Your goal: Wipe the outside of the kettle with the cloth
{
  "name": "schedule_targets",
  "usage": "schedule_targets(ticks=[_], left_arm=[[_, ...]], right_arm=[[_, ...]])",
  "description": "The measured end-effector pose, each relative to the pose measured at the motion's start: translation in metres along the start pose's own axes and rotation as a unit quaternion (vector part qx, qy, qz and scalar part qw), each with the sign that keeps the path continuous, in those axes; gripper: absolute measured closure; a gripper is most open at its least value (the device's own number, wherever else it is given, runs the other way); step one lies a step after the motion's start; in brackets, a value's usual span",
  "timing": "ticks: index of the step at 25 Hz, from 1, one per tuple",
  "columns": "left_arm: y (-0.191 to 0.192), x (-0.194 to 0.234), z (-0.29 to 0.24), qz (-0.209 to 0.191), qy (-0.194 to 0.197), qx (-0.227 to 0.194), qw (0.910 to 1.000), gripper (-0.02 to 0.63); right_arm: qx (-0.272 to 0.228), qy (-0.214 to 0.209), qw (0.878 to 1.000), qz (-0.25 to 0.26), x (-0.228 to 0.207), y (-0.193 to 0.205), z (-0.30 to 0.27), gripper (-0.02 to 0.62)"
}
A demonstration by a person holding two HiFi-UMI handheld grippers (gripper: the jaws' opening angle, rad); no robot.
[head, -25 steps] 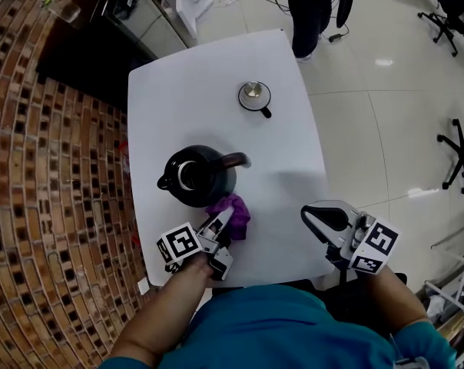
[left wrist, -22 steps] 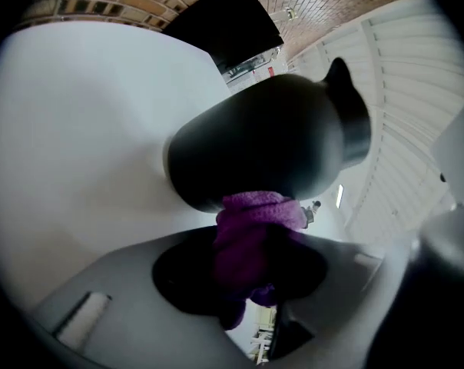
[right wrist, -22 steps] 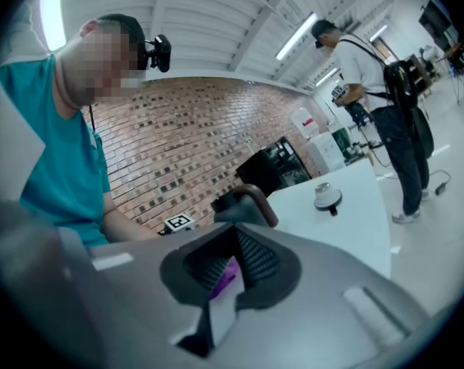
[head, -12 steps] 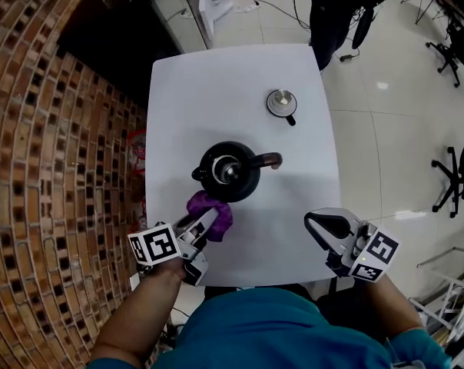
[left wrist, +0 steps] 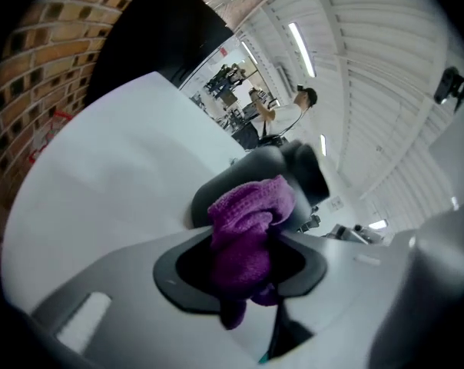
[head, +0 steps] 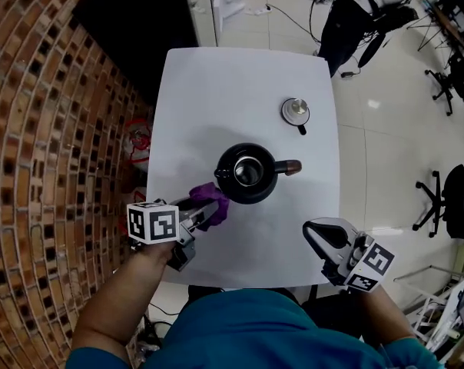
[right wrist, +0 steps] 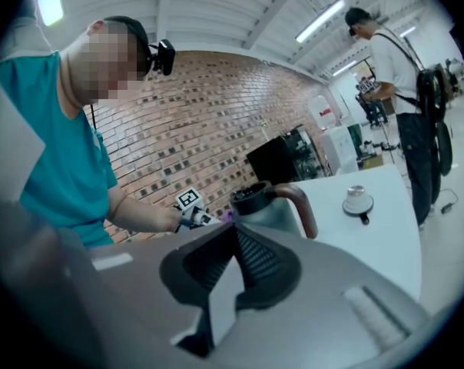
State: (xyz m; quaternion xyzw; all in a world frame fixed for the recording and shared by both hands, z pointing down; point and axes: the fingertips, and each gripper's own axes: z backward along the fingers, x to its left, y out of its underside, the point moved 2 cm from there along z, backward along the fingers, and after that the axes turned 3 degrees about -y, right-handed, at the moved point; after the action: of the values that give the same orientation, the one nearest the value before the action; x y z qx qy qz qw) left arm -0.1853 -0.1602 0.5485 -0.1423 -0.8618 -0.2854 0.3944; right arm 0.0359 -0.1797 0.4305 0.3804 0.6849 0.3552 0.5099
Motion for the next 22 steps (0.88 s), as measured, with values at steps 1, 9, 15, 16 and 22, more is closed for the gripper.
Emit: schedule_targets(ticks=[1, 9, 15, 16, 22], left_arm=[[-0.009, -0.005, 0.009, -0.019, 0.007, -0.002, 0.9998, 0.449], [-0.027, -0.001, -0.014, -0.121, 0.010, 0.056, 0.9910, 0.449], [-0.014, 0.020, -0.019, -0.124, -0.009, 0.091, 0.9880, 0.449], [-0.014, 0.020, -0.017, -0.124, -0.009, 0.090, 0.9881, 0.449], [-0.049, 0.000, 0.001, -0.155, 0.007, 0.072, 0.9853, 0.449]], right_arm=[[0.000, 0.002, 1.000, 0.002, 0.001, -0.004, -0.001, 0.592], [-0.001, 0.019, 1.000, 0.008, 0.009, -0.012, -0.001, 0.592], [-0.004, 0.033, 0.999, -0.001, 0.004, -0.009, 0.008, 0.592], [-0.005, 0.034, 0.999, -0.002, 0.003, -0.009, 0.009, 0.592], [-0.018, 0.036, 0.999, 0.003, 0.000, -0.017, 0.018, 0.592]])
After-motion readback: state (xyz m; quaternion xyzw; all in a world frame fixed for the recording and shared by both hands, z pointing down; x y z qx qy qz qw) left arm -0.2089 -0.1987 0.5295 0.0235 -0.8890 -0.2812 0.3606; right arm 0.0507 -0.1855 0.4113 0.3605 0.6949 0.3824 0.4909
